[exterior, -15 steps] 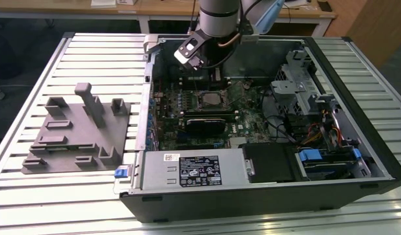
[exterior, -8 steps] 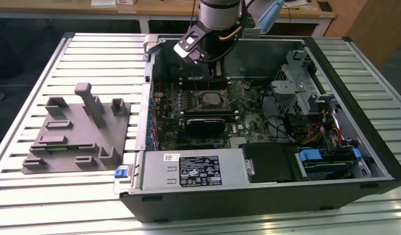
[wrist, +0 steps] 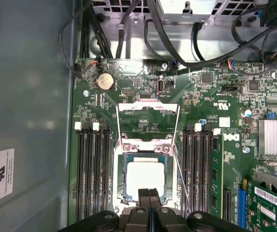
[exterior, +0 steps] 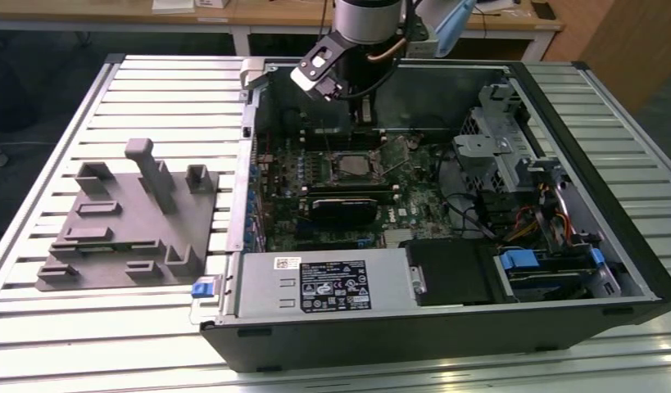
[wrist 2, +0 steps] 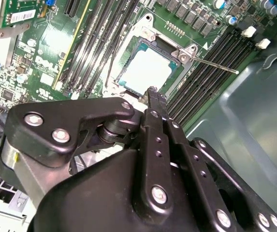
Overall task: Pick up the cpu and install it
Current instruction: 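Close the cpu cover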
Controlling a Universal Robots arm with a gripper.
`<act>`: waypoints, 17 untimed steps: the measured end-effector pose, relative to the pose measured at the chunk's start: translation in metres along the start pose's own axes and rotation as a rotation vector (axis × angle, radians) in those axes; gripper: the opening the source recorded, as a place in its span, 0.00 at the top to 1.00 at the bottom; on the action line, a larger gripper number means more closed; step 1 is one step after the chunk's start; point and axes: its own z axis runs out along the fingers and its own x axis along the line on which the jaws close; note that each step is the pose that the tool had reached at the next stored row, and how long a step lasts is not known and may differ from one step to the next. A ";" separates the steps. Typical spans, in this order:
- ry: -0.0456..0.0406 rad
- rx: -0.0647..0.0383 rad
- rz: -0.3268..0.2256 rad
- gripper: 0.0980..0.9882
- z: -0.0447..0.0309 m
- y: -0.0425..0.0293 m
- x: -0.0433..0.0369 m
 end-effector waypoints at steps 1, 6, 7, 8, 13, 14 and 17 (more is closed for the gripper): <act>0.0000 0.000 0.000 0.99 0.0000 0.0000 0.0000; 0.0080 0.000 0.000 0.99 -0.0001 0.0000 0.0000; 0.0081 0.000 0.000 0.99 -0.0001 0.0000 0.0000; 0.0084 0.000 0.000 0.99 0.0000 0.0000 0.0000; 0.0084 0.000 0.000 0.99 0.0003 0.0052 -0.0001; 0.0084 0.000 0.001 0.99 0.0005 0.0079 -0.0001; 0.0085 0.000 0.001 0.99 0.0011 0.0172 -0.0001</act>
